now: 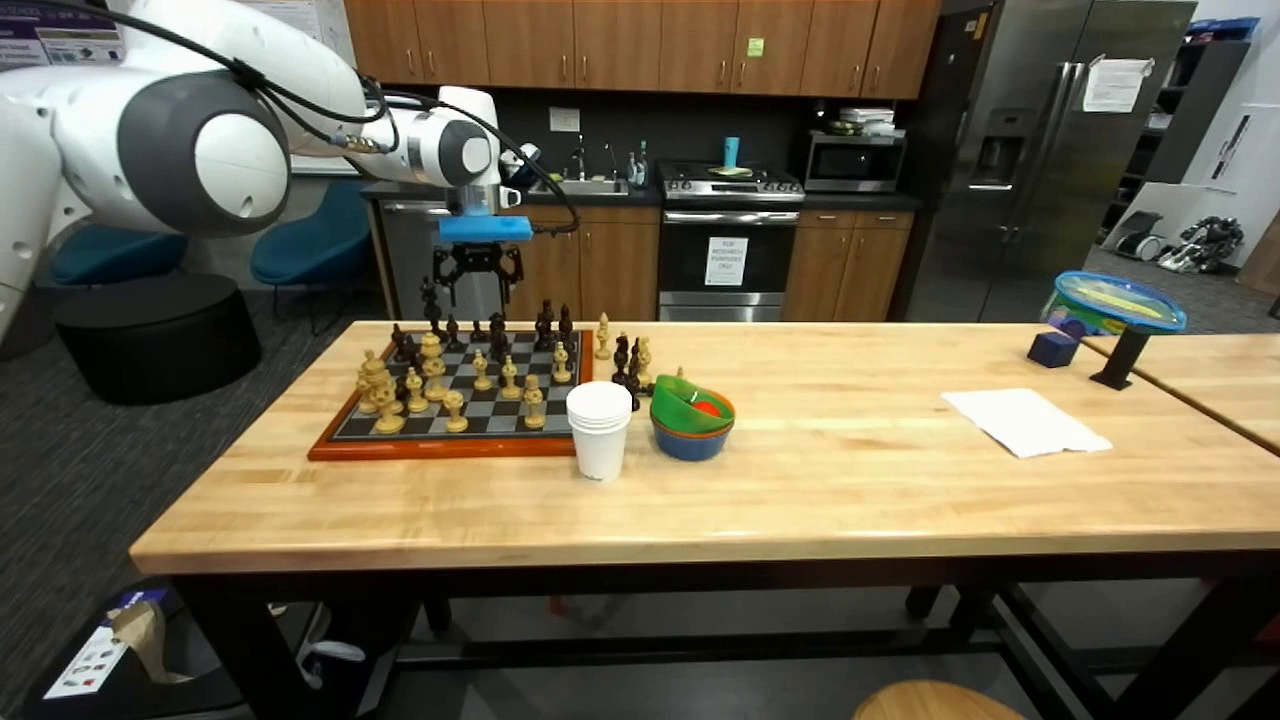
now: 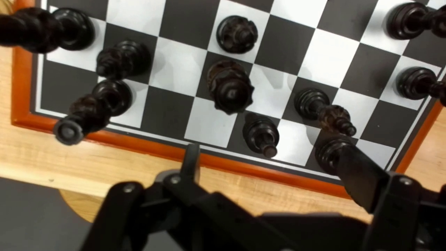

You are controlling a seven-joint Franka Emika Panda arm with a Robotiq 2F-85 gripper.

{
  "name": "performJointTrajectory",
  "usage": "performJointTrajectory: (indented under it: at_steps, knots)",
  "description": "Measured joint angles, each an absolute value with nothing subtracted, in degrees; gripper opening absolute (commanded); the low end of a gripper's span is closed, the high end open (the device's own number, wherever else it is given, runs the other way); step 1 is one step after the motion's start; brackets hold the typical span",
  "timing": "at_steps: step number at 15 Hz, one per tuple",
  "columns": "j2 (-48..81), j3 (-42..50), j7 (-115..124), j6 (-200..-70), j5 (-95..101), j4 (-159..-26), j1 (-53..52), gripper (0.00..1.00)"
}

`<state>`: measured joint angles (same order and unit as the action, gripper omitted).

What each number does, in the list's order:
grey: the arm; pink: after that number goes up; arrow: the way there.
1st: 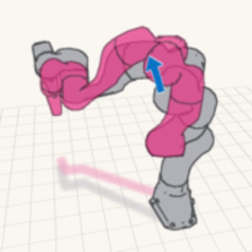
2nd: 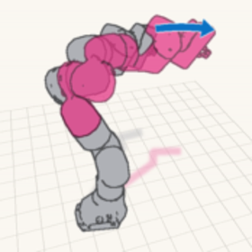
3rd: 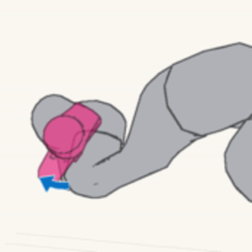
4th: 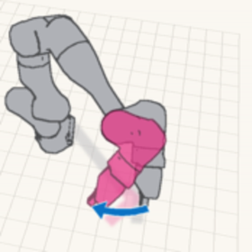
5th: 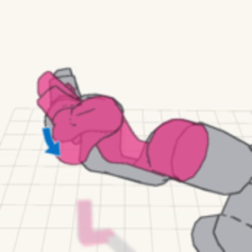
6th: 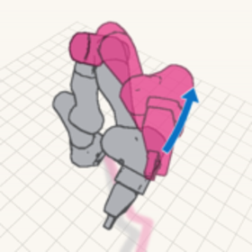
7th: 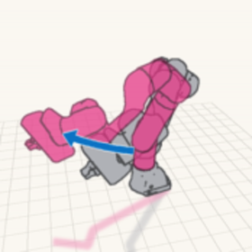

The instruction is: Take the chess piece off of the chess board

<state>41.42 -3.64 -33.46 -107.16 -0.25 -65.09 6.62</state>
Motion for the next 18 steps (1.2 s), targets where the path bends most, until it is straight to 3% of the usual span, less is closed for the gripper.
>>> performJointTrajectory:
  at_steps: [12, 13, 14, 18]
  knots:
    - [46.9, -5.0, -33.5, -105.9, -1.6, -60.2, 6.6, 1.00]
    - [47.3, -5.0, -33.5, -105.8, -1.7, -59.9, 6.6, 0.75]
    - [47.6, -5.0, -33.5, -105.7, -1.7, -59.6, 6.6, 0.74]
    - [49.1, -5.1, -33.5, -105.4, -2.2, -58.4, 6.6, 0.45]
